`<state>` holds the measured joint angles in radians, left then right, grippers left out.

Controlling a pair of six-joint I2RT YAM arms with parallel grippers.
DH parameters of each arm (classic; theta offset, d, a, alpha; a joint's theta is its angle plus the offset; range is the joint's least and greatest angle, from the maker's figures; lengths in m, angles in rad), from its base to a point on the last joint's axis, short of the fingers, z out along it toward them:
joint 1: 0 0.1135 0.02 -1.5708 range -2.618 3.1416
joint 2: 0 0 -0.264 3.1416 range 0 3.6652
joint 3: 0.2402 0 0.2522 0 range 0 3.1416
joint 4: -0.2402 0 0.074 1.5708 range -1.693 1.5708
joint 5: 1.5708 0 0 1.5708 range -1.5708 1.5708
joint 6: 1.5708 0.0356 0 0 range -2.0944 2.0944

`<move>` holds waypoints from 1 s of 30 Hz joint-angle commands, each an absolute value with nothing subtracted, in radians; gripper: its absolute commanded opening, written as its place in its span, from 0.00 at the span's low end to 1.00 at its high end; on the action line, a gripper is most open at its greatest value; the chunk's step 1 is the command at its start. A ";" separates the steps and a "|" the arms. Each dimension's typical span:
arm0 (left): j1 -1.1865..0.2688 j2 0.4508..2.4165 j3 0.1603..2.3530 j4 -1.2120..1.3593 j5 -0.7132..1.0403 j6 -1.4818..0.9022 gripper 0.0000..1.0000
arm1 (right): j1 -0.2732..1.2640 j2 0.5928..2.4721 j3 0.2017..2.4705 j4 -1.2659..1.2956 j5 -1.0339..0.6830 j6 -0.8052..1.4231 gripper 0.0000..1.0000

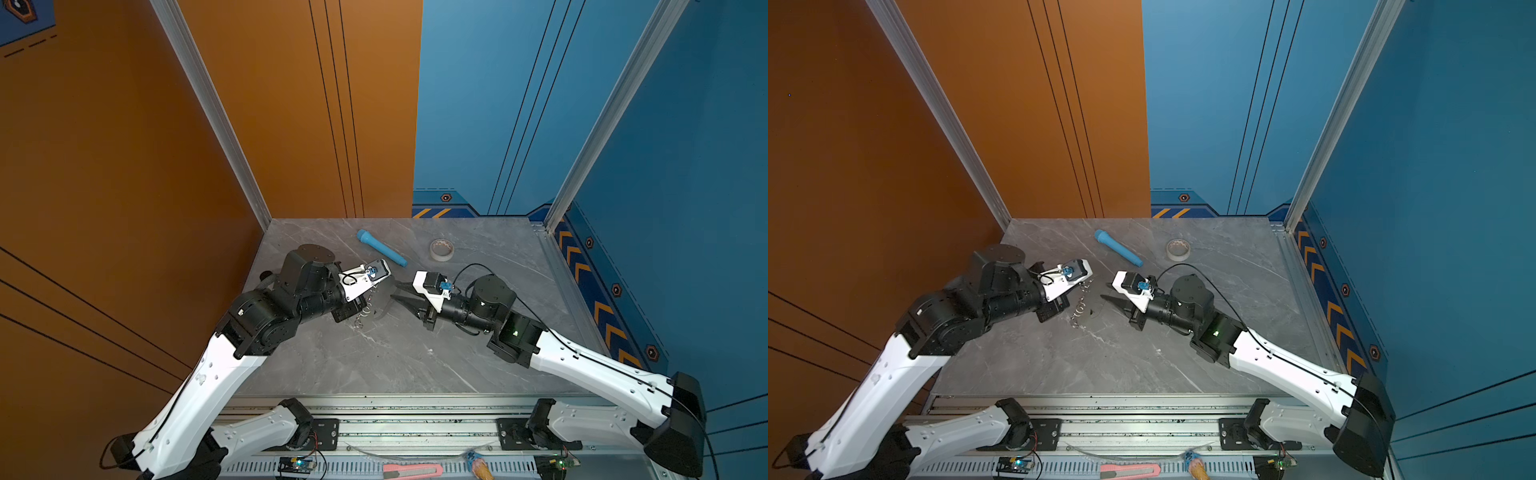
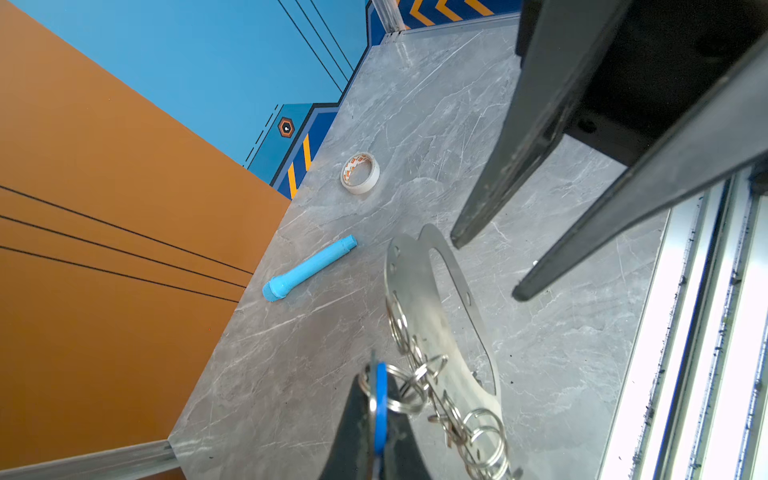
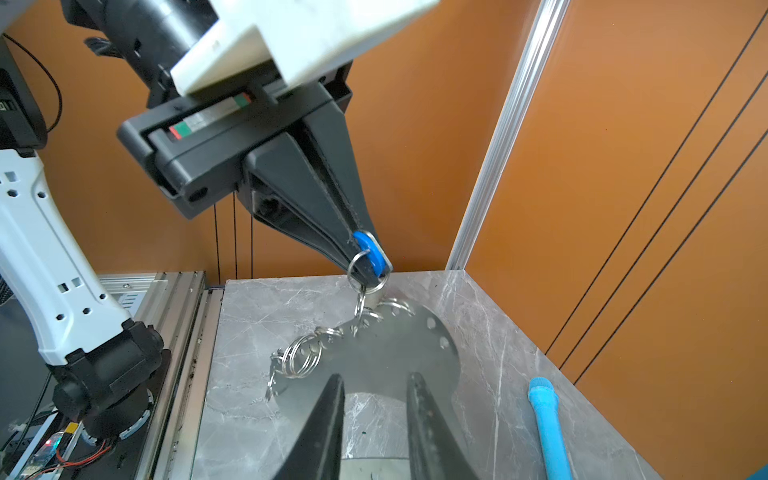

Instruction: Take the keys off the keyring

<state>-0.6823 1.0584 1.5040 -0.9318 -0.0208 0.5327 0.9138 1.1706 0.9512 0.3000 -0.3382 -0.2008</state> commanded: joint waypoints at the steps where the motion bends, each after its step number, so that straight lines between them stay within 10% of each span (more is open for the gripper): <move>1: -0.699 1.067 1.490 -0.897 -0.107 0.374 0.00 | 0.902 1.161 0.936 0.272 -0.350 -0.172 0.28; 16: -0.780 1.325 1.716 -1.235 -0.371 -0.135 0.00 | 0.852 1.141 0.860 0.266 -0.328 -0.046 0.40; 30: -0.760 1.502 1.896 -1.451 -0.247 -0.413 0.00 | 0.931 1.113 0.761 0.325 -0.213 -0.014 0.43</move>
